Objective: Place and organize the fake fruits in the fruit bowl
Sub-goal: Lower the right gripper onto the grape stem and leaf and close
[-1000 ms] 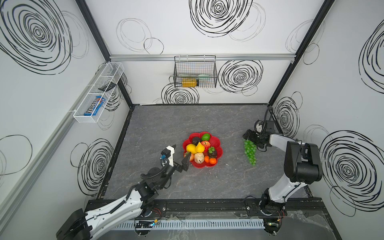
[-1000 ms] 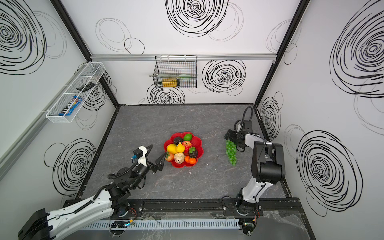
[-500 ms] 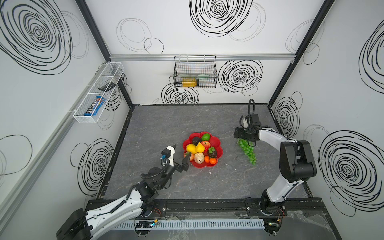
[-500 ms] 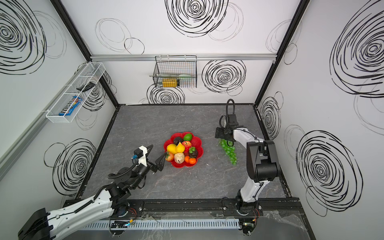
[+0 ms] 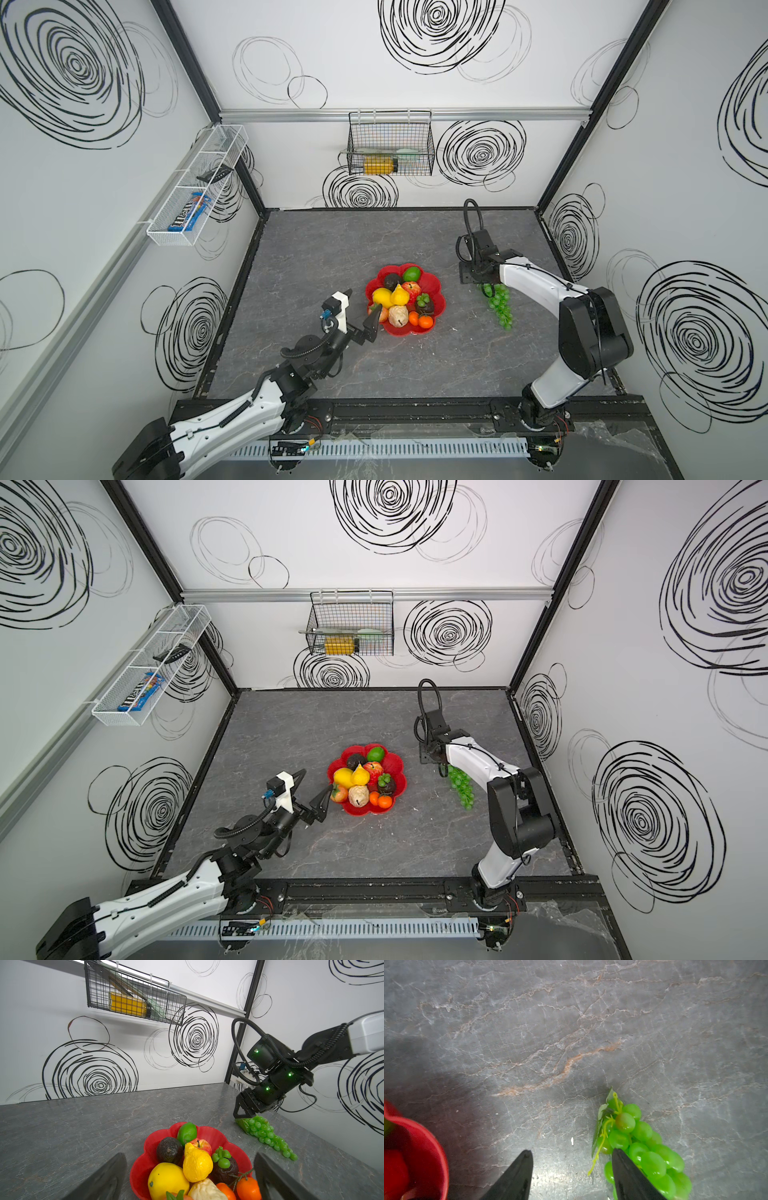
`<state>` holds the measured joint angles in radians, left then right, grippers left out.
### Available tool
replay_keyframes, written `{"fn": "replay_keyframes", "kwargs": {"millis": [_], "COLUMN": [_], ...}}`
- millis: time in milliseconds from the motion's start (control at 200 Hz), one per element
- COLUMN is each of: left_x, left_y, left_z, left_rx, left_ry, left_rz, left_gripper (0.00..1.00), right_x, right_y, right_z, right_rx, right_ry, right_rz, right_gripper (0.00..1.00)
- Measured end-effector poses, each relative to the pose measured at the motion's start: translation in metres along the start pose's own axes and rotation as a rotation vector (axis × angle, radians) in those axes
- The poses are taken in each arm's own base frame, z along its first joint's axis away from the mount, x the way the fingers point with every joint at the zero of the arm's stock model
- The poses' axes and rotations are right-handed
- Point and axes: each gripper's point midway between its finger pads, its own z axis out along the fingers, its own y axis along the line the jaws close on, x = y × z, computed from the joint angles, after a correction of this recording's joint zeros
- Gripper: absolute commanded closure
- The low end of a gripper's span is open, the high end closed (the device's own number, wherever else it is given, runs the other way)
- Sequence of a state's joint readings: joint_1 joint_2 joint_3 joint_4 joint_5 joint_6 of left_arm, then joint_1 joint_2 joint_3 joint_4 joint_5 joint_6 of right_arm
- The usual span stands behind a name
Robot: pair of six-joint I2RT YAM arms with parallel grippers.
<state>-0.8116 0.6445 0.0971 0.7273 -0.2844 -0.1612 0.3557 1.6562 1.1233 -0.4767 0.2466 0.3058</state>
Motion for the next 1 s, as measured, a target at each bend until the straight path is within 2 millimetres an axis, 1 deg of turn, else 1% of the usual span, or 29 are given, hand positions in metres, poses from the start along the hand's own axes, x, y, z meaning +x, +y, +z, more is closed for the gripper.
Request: {"fn": "replay_keyframes", "kwargs": {"millis": [150, 325, 470, 580, 770, 1001], "left_x": [0.000, 0.000, 0.000, 0.000, 0.000, 0.001], "left_y": [0.000, 0.000, 0.000, 0.000, -0.001, -0.003], "left_z": [0.000, 0.000, 0.000, 0.000, 0.000, 0.000], "left_rx": [0.000, 0.000, 0.001, 0.003, 0.005, 0.018], "left_ry": [-0.001, -0.001, 0.000, 0.000, 0.000, 0.005], "left_rz": [0.000, 0.000, 0.000, 0.000, 0.000, 0.000], "left_gripper": [0.01, 0.01, 0.01, 0.01, 0.01, 0.01], "right_x": [0.008, 0.017, 0.019, 0.021, 0.028, 0.026], "right_y": [-0.001, -0.003, -0.006, -0.007, -0.009, -0.011], "right_z": [0.009, 0.020, 0.022, 0.024, 0.035, 0.041], "right_rx": [0.029, 0.056, 0.081, 0.093, 0.116, 0.145], "right_ry": [0.028, 0.064, 0.069, 0.074, 0.103, 0.107], "right_rz": [-0.003, -0.006, -0.002, -0.004, -0.006, -0.003], "right_gripper": [0.49, 0.52, 0.54, 0.59, 0.62, 0.66]}}
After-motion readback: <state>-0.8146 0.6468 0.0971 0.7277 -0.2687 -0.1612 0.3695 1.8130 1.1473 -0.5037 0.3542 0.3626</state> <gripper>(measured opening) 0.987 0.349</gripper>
